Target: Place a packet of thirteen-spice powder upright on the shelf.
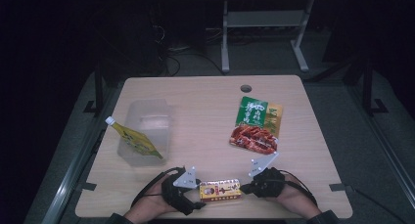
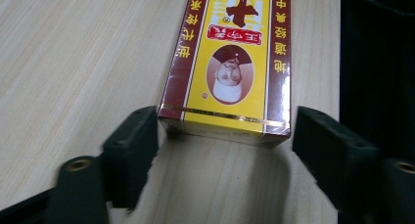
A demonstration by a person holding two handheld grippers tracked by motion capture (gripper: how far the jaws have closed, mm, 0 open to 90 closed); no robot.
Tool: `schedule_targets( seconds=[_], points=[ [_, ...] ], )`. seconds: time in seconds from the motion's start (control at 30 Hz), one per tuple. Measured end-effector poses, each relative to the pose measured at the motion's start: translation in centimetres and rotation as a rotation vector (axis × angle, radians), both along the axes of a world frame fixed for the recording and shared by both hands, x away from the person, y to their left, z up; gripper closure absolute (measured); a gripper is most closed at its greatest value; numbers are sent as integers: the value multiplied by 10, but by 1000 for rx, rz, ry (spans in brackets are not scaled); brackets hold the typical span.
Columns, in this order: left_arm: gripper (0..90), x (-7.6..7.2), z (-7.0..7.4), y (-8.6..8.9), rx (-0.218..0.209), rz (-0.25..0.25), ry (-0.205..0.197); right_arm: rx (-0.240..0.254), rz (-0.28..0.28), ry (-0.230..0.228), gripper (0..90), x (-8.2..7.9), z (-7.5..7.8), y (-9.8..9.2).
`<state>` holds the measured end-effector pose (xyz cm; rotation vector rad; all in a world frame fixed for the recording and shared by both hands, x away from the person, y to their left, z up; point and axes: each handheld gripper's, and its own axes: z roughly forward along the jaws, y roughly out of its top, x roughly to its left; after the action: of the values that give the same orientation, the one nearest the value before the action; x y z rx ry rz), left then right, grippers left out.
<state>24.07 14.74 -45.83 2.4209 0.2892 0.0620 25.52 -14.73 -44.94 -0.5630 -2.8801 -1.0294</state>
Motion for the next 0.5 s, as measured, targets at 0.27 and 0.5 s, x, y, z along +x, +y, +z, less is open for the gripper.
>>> schedule_targets(
  seconds=[0.27, 0.5],
  points=[
    [306, 1, 2, 1, -9, -14, 2, -3, 6, -6, 900, -1, 0, 2],
    [306, 6, 14, 9, -88, -29, 3, 7, 8, -2, 900, 1, 0, 4]
  ],
)
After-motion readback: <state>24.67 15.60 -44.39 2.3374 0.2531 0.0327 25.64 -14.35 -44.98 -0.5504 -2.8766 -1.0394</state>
